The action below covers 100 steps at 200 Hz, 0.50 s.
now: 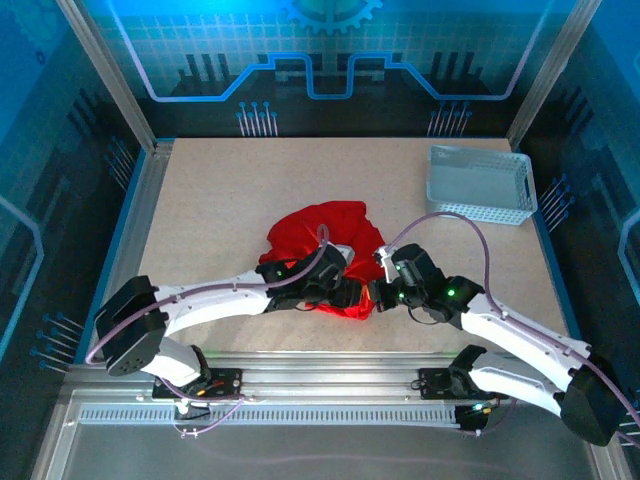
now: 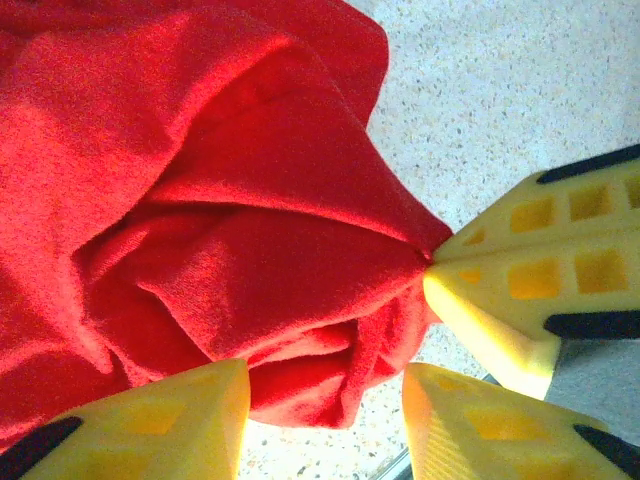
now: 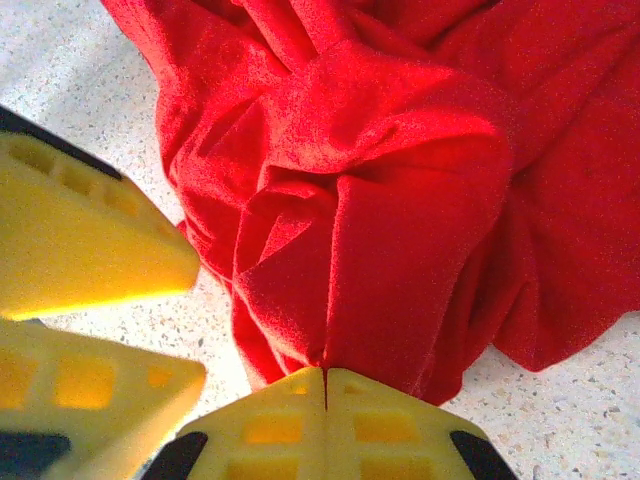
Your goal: Fold the inside-out t-shirt
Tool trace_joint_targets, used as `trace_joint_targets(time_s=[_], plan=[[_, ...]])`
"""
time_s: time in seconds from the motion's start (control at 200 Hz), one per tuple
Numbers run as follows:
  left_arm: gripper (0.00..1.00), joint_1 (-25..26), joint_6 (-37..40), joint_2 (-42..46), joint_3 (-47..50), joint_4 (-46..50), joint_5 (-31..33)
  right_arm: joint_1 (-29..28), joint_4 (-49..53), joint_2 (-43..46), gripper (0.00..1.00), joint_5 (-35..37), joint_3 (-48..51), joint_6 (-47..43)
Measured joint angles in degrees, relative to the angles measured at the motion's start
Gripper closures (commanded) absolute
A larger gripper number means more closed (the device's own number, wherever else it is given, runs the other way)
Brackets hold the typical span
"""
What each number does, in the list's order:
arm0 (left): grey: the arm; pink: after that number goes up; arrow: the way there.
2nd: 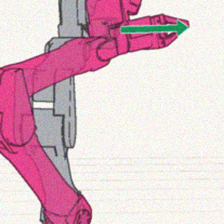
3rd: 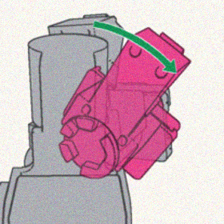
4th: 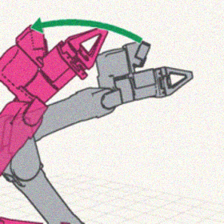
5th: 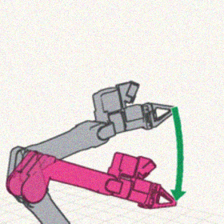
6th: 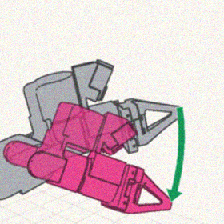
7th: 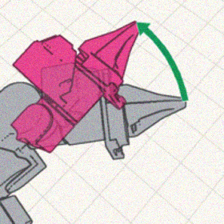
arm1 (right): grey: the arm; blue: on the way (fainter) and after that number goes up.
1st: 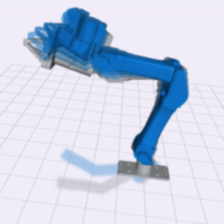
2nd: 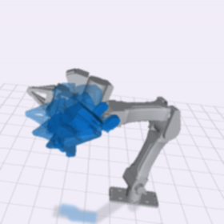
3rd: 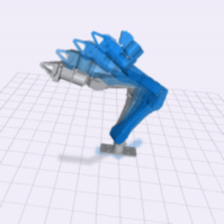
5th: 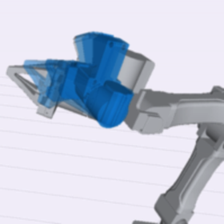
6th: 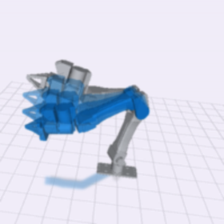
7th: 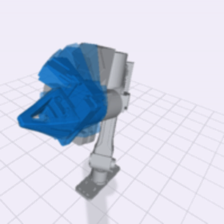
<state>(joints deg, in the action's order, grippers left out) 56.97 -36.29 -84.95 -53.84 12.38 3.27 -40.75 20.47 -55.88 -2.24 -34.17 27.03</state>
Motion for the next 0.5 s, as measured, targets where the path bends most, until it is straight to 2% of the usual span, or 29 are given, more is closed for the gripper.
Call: trace_joint_targets(time_s=[0.165, 0.305, 0.5], plan=[[0.57, 0.0, 0.3, -3.7, -1.5, 0.6, 1.5, 0.1, -0.8, 2.2, 1.00, -1.4, 0.0, 0.5], [0.65, 0.0, 0.1, -6.3, -3.7, 2.5, 3.5, 0.1, -1.3, 3.8, 1.00, -2.2, 0.0, 0.6], [0.94, 0.0, -0.4, -7.0, -5.0, 3.7, 5.4, 0.2, -1.1, 4.0, 1.00, -1.8, 0.0, 0.7]])
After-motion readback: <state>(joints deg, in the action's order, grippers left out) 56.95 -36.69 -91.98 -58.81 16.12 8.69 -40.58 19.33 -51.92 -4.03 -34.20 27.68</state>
